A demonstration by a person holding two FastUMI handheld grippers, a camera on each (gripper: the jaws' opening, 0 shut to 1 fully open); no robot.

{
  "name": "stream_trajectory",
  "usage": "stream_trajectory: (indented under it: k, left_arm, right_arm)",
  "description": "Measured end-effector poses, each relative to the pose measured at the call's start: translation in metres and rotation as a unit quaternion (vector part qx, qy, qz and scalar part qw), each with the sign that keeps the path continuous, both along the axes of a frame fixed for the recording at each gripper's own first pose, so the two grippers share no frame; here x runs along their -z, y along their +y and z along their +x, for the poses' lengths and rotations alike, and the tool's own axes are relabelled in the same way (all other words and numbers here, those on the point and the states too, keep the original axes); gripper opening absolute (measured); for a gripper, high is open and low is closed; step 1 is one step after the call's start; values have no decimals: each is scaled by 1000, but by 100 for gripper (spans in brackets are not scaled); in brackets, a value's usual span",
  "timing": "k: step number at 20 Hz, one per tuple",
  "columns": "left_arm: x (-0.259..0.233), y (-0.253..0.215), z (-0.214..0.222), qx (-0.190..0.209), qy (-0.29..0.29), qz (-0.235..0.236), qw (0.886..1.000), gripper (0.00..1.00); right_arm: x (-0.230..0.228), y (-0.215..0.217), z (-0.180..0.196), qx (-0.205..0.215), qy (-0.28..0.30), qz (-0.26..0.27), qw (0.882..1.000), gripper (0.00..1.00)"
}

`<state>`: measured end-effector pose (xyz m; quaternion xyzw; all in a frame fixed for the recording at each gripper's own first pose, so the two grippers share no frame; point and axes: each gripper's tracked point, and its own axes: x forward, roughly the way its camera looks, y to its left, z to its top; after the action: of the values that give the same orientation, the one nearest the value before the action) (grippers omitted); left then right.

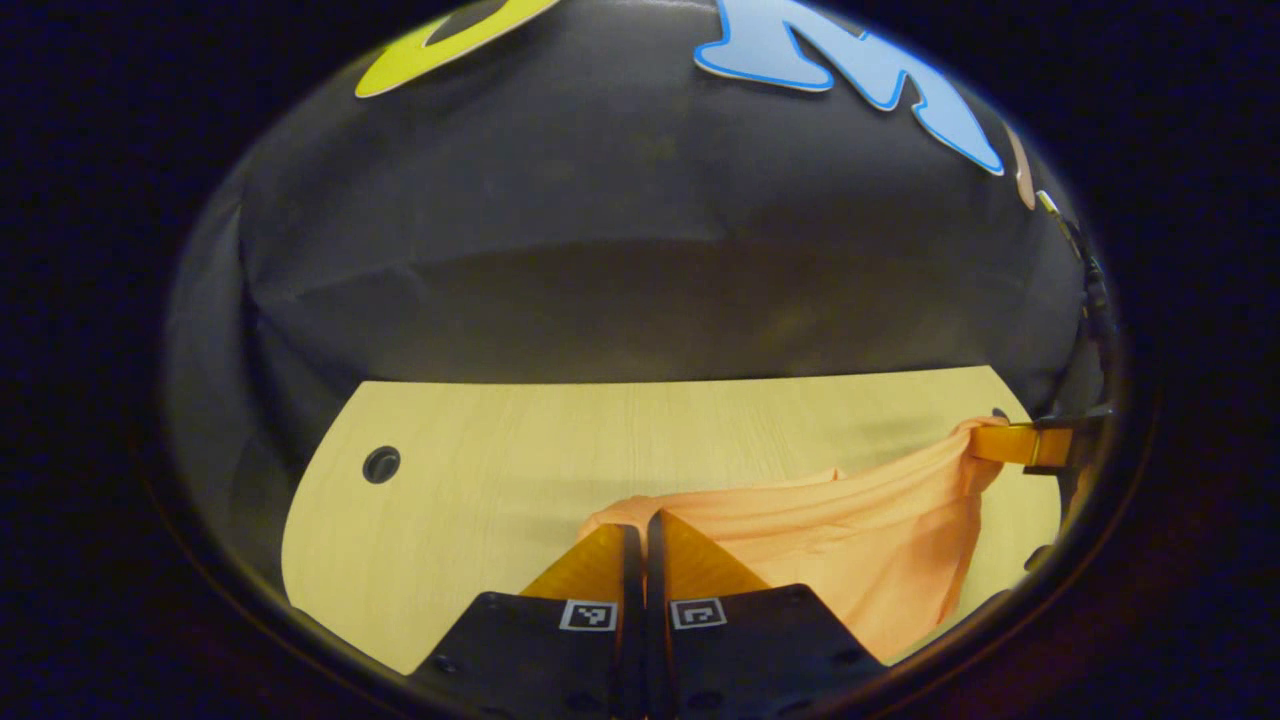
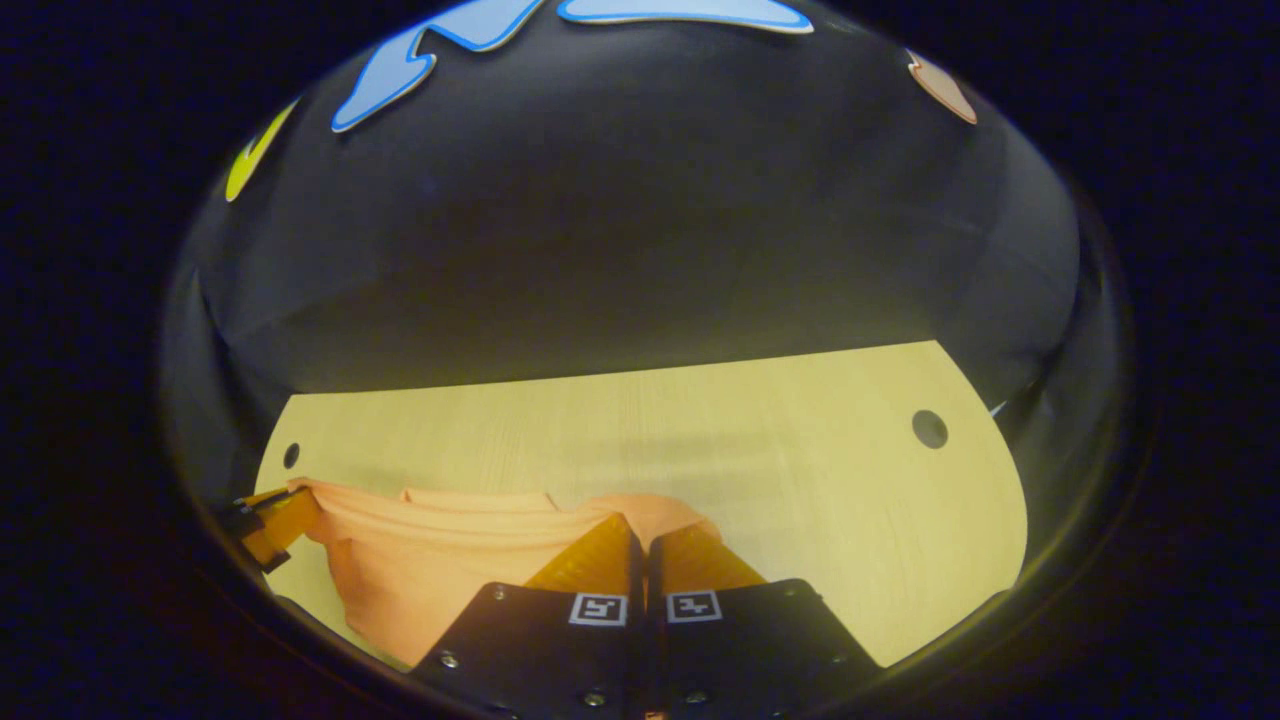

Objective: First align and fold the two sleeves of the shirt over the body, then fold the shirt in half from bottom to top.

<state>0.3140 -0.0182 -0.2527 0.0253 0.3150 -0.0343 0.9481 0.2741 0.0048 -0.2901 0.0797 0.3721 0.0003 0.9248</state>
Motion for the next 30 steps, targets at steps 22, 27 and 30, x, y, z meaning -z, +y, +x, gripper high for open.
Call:
stream_trajectory:
  k: [22, 27, 30]
  left_arm:
    - [22, 4, -19, -47, 44, -50, 997, 65]
    - [-39, 5, -53, -42, 29, -63, 997, 61]
    - [-89, 6, -80, -33, 7, -63, 997, 61]
  right_arm:
    - [38, 16, 0, -10, 17, 8, 1000, 48]
    - [-16, 20, -25, -18, -13, 0, 1000, 48]
    - [-56, 24, -49, -26, -38, -6, 999, 48]
